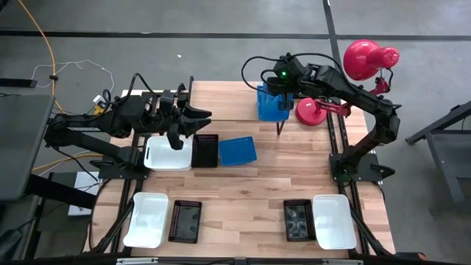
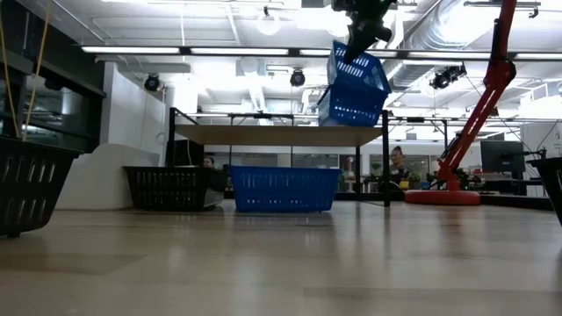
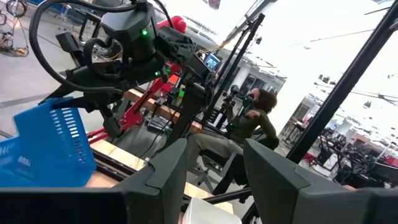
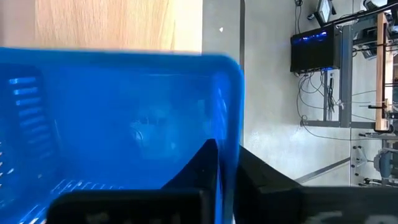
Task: Stack baskets on shelf by color
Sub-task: Stack the bottom left blue bin on top of the other blue bin on the shelf
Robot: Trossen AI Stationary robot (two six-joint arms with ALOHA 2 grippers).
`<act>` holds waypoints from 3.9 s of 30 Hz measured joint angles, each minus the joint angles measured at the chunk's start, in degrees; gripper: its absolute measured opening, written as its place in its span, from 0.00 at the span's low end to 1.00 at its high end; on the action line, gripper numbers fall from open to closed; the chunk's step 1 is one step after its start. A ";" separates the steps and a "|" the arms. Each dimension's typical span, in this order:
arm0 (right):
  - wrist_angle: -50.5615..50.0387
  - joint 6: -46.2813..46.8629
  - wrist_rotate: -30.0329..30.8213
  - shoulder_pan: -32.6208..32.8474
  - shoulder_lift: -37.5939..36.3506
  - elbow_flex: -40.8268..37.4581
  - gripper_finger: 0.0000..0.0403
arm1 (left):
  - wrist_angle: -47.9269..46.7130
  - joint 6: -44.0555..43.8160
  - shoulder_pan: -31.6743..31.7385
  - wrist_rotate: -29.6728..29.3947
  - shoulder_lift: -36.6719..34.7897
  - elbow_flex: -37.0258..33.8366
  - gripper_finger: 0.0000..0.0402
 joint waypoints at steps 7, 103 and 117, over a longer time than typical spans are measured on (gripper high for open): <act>0.05 0.17 0.93 0.00 0.00 0.00 0.20 | 0.00 0.00 0.00 0.00 0.00 0.00 0.36; 14.05 44.03 -10.43 14.51 -5.75 -26.27 0.00 | -2.55 1.53 0.04 -1.66 0.00 0.00 0.36; 14.73 45.40 -8.15 12.37 -5.90 -26.27 0.00 | -2.56 1.53 0.04 -1.66 0.00 0.00 0.36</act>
